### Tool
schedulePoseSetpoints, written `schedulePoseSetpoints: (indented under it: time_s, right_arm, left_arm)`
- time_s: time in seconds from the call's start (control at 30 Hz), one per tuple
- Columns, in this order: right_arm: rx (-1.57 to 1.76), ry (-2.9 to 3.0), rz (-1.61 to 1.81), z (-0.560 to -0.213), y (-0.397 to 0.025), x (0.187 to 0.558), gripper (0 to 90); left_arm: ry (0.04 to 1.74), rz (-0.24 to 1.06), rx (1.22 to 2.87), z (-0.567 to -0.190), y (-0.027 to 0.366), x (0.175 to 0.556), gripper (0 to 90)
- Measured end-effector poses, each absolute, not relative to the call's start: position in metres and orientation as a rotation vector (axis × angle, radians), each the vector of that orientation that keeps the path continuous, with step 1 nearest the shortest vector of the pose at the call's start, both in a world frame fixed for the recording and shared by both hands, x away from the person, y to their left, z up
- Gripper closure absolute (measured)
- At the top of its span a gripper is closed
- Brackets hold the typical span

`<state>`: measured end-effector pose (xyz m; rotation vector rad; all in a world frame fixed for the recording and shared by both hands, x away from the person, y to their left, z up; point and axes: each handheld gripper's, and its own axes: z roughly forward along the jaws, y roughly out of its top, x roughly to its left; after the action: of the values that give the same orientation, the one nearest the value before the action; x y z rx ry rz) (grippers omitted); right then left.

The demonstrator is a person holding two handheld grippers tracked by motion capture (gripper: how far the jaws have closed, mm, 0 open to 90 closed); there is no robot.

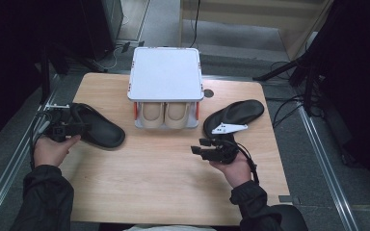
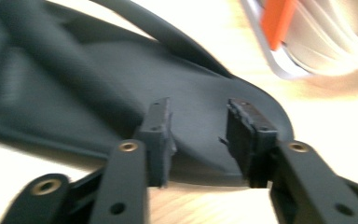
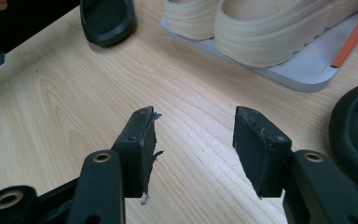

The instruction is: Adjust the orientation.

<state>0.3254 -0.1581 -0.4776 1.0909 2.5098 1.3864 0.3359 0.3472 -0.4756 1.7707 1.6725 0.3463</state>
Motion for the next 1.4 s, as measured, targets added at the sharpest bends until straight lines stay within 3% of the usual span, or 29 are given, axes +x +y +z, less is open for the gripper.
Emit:
schedulePoseSetpoints:
  time_s: [0.4, 0.73, 1.4]
  right_arm:
    - [1.087, 2.512, 1.378, -0.478, -0.157, 0.325, 49.4]
    - [1.105, 2.501, 1.369, -0.479, -0.161, 0.323, 49.4]
    - [1.147, 2.466, 1.355, -0.480, -0.172, 0.315, 49.4]
  left_arm:
    - [1.786, 0.359, 1.742, -0.493, 0.364, 0.352, 42.6]
    - [1.838, 0.350, 1.743, -0.504, 0.362, 0.370, 42.3]
    - [1.861, 0.283, 1.701, -0.509, 0.367, 0.387, 56.7]
